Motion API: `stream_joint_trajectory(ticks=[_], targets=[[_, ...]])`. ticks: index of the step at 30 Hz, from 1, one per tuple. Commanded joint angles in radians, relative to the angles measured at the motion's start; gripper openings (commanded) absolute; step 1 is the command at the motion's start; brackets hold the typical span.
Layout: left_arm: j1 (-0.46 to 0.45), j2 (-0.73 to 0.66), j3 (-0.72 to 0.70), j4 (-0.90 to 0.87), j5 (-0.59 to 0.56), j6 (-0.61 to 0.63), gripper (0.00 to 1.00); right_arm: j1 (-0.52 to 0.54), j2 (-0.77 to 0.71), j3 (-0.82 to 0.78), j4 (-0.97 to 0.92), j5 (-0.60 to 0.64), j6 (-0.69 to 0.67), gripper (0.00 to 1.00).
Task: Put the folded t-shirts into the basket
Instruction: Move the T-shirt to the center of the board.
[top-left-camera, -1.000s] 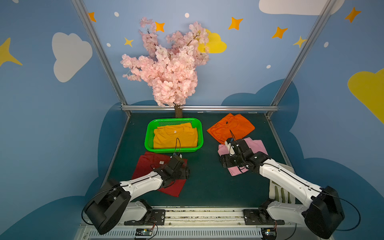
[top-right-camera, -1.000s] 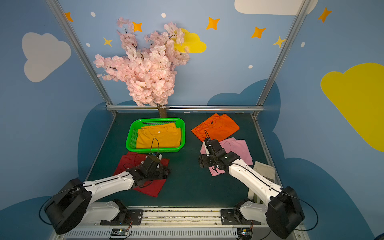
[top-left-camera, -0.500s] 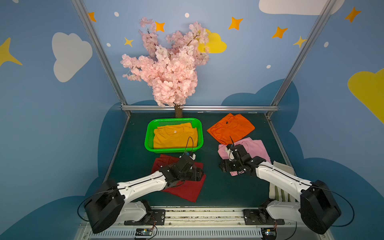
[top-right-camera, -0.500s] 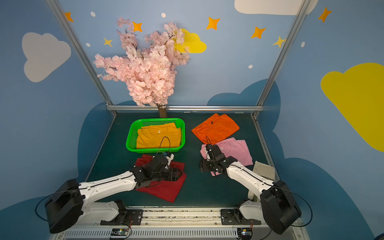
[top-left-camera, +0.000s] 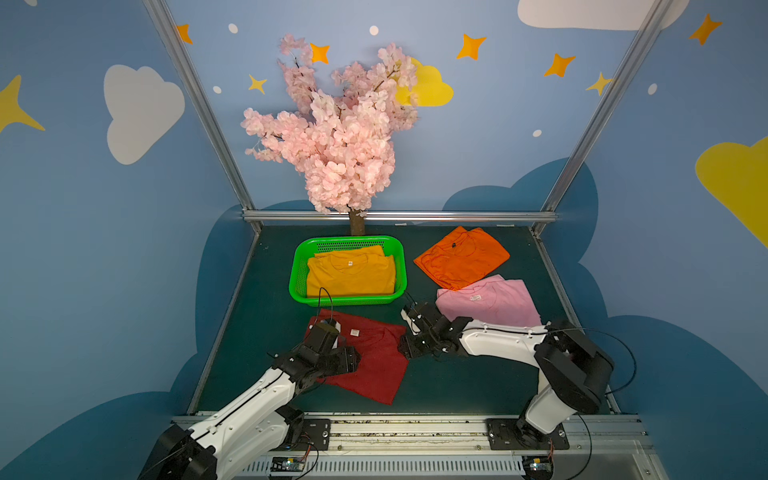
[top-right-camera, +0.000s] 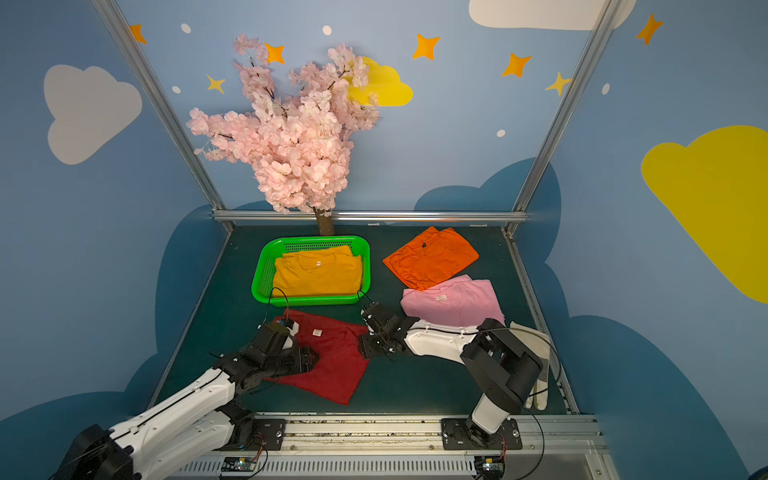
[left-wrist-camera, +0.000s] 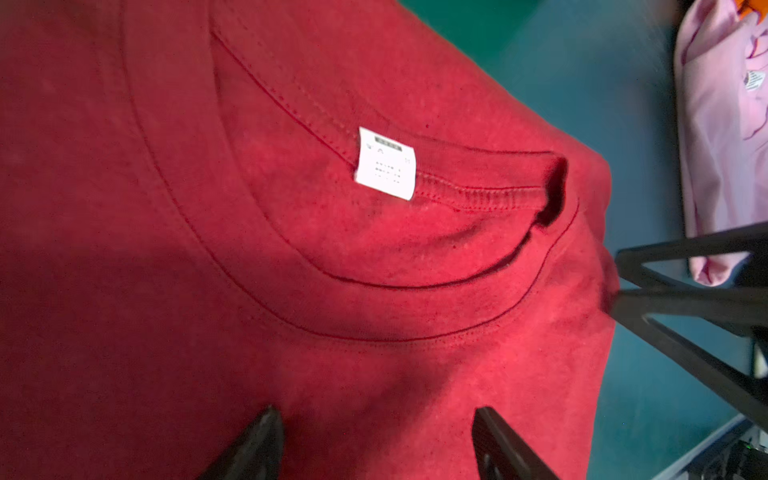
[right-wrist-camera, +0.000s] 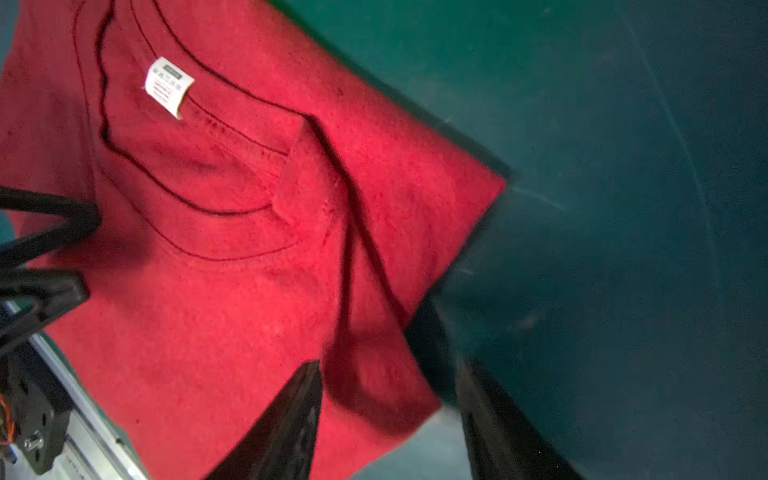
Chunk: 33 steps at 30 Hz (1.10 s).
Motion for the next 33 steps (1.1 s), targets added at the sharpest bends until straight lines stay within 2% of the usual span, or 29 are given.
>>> stream_joint_trajectory(ticks=[1, 6, 10, 14, 18, 21, 24, 28, 33], targets=[[-0.002, 0.003, -0.028, -0.011, 0.075, 0.004, 0.76, 0.016, 0.054, 0.049, 0.040, -0.007, 0.020, 0.51], [-0.041, 0.014, -0.031, -0.001, 0.097, -0.003, 0.75, 0.016, 0.110, 0.075, 0.025, 0.002, 0.012, 0.28], [-0.152, 0.018, -0.021, 0.018, 0.099, -0.041, 0.75, -0.028, 0.069, 0.051, -0.021, 0.008, -0.036, 0.11], [-0.255, 0.047, 0.035, 0.030, 0.091, -0.052, 0.75, -0.090, 0.001, 0.015, -0.107, -0.015, -0.114, 0.03], [-0.276, 0.047, 0.108, -0.008, 0.038, -0.004, 0.75, -0.187, -0.088, -0.033, -0.207, -0.052, -0.200, 0.00], [-0.232, 0.038, 0.145, -0.048, -0.021, 0.071, 0.75, -0.264, -0.132, -0.064, -0.231, -0.131, -0.245, 0.00], [-0.110, 0.045, 0.147, -0.044, -0.012, 0.129, 0.74, -0.285, -0.123, -0.054, -0.251, -0.155, -0.276, 0.00], [0.031, 0.079, 0.142, 0.026, -0.018, 0.173, 0.74, -0.293, -0.096, -0.042, -0.251, -0.127, -0.289, 0.01], [0.079, 0.196, 0.163, 0.132, -0.020, 0.219, 0.74, -0.303, -0.094, -0.036, -0.248, -0.095, -0.278, 0.09]])
